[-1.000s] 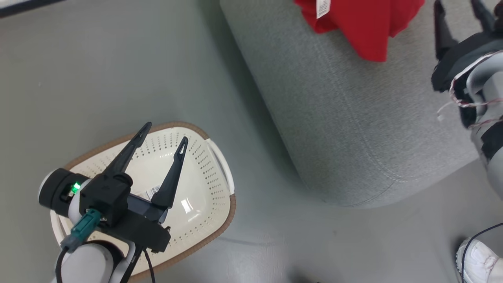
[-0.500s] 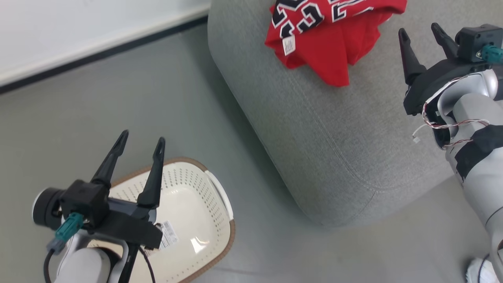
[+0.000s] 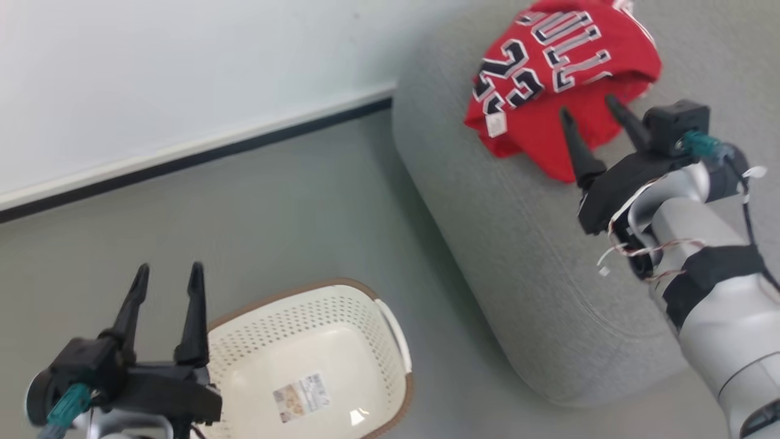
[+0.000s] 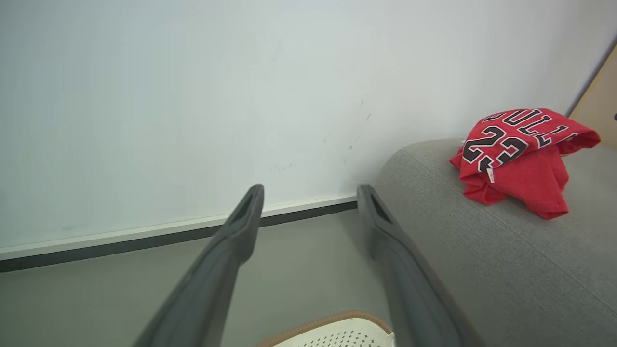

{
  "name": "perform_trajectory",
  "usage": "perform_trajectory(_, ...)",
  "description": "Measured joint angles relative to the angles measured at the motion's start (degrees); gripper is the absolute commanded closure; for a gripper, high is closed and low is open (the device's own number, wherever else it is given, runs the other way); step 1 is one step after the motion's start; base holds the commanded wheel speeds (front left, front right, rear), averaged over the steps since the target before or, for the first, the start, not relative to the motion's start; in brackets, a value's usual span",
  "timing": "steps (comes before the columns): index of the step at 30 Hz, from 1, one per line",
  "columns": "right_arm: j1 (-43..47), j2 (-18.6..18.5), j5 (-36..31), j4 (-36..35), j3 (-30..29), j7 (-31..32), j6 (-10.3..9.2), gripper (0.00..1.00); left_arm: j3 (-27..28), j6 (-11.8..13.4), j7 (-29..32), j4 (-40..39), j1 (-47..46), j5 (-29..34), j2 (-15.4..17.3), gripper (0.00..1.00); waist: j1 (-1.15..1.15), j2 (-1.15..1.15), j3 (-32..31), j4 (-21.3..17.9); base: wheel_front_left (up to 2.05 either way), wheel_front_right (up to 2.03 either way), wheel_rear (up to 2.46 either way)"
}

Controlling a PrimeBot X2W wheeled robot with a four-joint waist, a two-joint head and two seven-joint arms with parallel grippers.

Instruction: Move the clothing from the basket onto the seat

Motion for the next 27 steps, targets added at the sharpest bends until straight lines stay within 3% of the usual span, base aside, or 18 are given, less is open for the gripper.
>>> perform_trajectory(14,11.7,2.1,0.1,-8.4,-1.5,-0.2,-0.29,0.0,5.9,1.7,-2.5,2.4,7.2,1.2,0.4,0.0,0.0,0.0,-7.6,7.5,0.0,0.0,0.0)
perform_trajectory(27,28.5,2.8,0.0,-21.0,-3.5,-0.2,-5.68,0.0,9.5,2.2,-3.5,1.2,16.1,1.2,-1.7,0.0,0.0,0.0,-12.5,11.8,0.0,0.0,0.0)
